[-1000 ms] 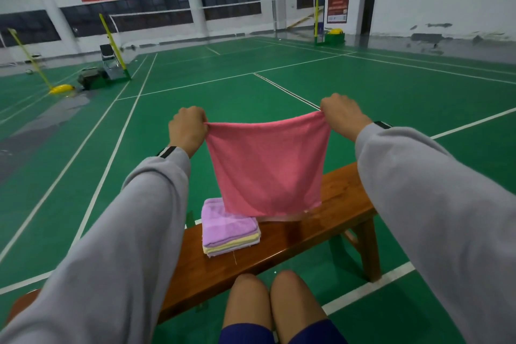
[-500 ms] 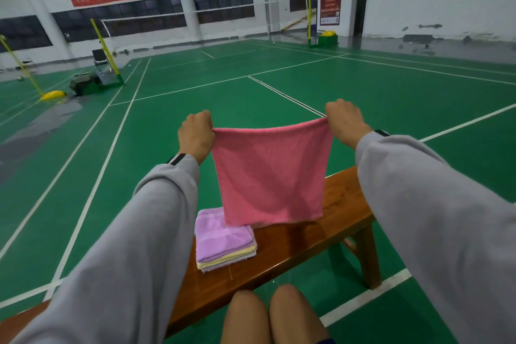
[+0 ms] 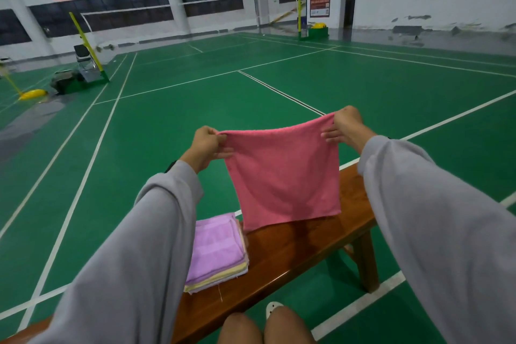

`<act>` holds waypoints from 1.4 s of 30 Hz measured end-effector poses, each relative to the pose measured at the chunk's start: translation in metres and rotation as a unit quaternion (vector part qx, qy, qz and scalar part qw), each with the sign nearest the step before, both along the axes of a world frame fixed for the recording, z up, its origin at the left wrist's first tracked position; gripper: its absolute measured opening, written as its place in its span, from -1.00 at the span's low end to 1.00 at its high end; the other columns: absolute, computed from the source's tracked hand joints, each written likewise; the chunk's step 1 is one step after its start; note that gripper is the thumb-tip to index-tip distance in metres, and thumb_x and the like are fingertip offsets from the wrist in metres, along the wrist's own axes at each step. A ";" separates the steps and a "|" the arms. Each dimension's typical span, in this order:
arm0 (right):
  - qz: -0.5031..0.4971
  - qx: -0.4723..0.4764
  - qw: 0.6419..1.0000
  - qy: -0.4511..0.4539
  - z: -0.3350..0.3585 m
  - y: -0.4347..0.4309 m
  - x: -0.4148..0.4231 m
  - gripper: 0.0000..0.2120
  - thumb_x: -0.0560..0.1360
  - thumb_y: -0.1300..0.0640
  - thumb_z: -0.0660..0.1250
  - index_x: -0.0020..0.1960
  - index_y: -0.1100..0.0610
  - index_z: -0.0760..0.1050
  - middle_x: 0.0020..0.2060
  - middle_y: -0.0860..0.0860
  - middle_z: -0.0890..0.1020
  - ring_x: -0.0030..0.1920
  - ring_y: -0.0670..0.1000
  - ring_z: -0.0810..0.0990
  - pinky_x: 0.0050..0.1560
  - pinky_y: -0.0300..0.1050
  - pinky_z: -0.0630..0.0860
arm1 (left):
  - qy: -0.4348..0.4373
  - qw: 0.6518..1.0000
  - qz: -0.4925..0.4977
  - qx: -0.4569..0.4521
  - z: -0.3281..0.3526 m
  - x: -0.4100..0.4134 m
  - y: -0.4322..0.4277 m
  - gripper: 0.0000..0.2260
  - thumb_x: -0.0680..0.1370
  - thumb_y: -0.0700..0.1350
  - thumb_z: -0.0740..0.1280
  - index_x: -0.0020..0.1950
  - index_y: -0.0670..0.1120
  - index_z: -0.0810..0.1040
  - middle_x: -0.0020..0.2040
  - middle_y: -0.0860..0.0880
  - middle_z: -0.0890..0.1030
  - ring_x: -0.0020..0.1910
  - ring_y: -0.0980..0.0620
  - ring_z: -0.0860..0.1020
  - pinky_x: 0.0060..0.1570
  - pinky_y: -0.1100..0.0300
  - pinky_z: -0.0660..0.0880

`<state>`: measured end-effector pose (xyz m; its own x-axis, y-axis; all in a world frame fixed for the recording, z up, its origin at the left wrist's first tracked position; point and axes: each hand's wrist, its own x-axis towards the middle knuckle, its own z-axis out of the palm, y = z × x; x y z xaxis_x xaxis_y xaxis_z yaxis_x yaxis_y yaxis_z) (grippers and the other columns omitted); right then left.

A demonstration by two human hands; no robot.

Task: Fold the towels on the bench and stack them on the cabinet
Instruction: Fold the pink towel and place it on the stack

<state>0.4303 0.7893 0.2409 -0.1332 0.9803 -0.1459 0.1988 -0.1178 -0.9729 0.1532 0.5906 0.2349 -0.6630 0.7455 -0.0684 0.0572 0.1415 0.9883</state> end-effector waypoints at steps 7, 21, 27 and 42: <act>-0.023 0.041 0.995 0.089 -0.013 0.044 -0.013 -0.70 0.50 0.38 0.02 -0.13 0.02 0.36 -0.04 0.16 0.60 -0.19 0.06 0.53 -0.38 -0.21 0.39 | 0.084 0.987 0.100 0.093 -0.015 -0.012 0.048 -0.74 0.52 -0.31 0.44 -0.19 -0.03 0.44 -0.26 -0.07 0.50 -0.34 0.05 0.39 -0.35 0.20 0.34; -0.059 -0.027 0.998 0.023 -0.074 -0.004 0.057 -0.78 0.58 0.28 0.21 0.14 0.12 0.56 0.01 0.16 0.60 0.10 0.18 0.60 0.02 0.11 0.54 | 0.138 0.989 0.023 -0.046 -0.090 0.044 -0.026 -0.76 0.53 -0.27 0.47 -0.20 -0.06 0.46 -0.23 -0.07 0.55 -0.25 0.01 0.45 -0.30 0.19 0.37; -0.034 0.040 0.996 -0.072 -0.149 -0.074 0.111 -0.81 0.51 0.33 0.25 -0.01 0.22 0.63 -0.11 0.12 0.62 -0.04 0.10 0.56 -0.07 -0.15 0.39 | 0.104 0.982 -0.118 -0.104 -0.153 0.086 -0.092 -0.82 0.48 -0.34 0.49 -0.16 -0.14 0.53 -0.25 -0.13 0.61 -0.25 -0.01 0.53 -0.26 0.26 0.48; 0.093 0.068 0.952 -0.283 -0.200 -0.092 0.139 -0.87 0.60 0.22 0.32 -0.07 0.08 0.61 -0.10 0.06 0.65 -0.03 0.11 0.60 0.11 0.02 0.55 | 0.113 0.975 -0.078 -0.175 -0.187 0.094 -0.104 -0.85 0.58 -0.18 0.45 -0.04 -0.15 0.48 -0.07 -0.30 0.65 -0.15 -0.26 0.69 -0.21 -0.13 0.69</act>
<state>0.5690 0.6978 0.0412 -0.2452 0.9621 -0.1190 0.7005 0.0910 -0.7078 0.2469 0.4868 0.0481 -0.5706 0.7960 -0.2019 0.3156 0.4395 0.8410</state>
